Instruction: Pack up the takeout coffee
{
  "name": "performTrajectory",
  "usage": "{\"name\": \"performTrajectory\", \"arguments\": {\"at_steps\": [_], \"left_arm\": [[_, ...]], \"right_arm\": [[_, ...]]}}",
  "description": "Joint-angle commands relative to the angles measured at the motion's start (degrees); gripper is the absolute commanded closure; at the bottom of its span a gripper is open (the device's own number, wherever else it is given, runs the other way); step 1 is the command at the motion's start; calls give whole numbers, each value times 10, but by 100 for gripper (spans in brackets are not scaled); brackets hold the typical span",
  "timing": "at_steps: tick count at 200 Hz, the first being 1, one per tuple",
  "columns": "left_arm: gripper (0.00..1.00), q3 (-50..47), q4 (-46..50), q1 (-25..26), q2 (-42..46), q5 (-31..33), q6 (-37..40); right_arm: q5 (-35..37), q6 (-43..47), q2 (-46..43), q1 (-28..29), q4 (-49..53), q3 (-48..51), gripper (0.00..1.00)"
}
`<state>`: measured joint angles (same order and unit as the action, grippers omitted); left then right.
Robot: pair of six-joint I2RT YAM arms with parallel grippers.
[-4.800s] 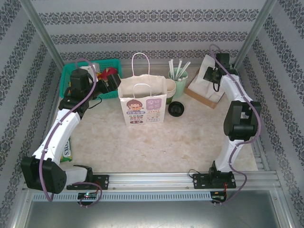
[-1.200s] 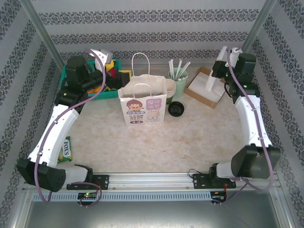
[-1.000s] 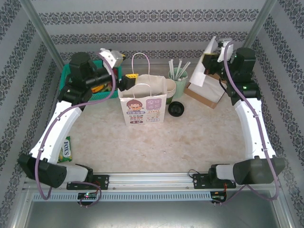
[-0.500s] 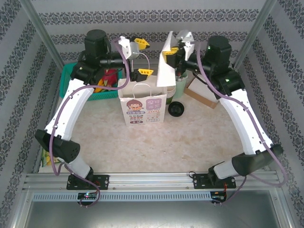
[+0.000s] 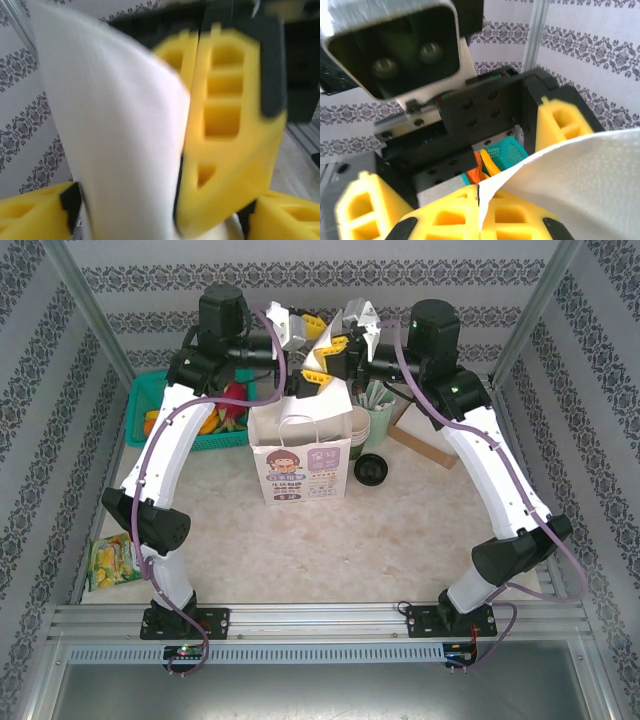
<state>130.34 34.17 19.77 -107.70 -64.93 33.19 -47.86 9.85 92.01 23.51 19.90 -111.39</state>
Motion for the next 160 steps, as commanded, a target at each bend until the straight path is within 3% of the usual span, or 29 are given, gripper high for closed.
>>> {"name": "performTrajectory", "arguments": {"at_steps": [1, 71, 89, 97, 104, 128, 160], "left_arm": [[35, 5, 41, -9, -6, -10, 32], [84, -1, 68, -18, -5, -3, 50], [95, -1, 66, -18, -3, -4, 49], [99, -1, 65, -19, -3, -4, 48], [100, -1, 65, -19, -3, -3, 49], [100, 0, 74, -19, 1, -5, 57], [100, 0, 95, -20, 3, -6, 72]], "right_arm": [[-23, -5, -25, -17, -32, -7, 100], [-35, -44, -42, -50, -47, 18, 100], [-24, -49, -40, -62, -44, 30, 84], [-10, -44, -41, -67, -41, 39, 68], [7, -33, -43, -70, -39, 50, 47], [54, -7, -55, -86, -41, 94, 3], [17, -8, -63, -125, -36, 125, 2]]}}
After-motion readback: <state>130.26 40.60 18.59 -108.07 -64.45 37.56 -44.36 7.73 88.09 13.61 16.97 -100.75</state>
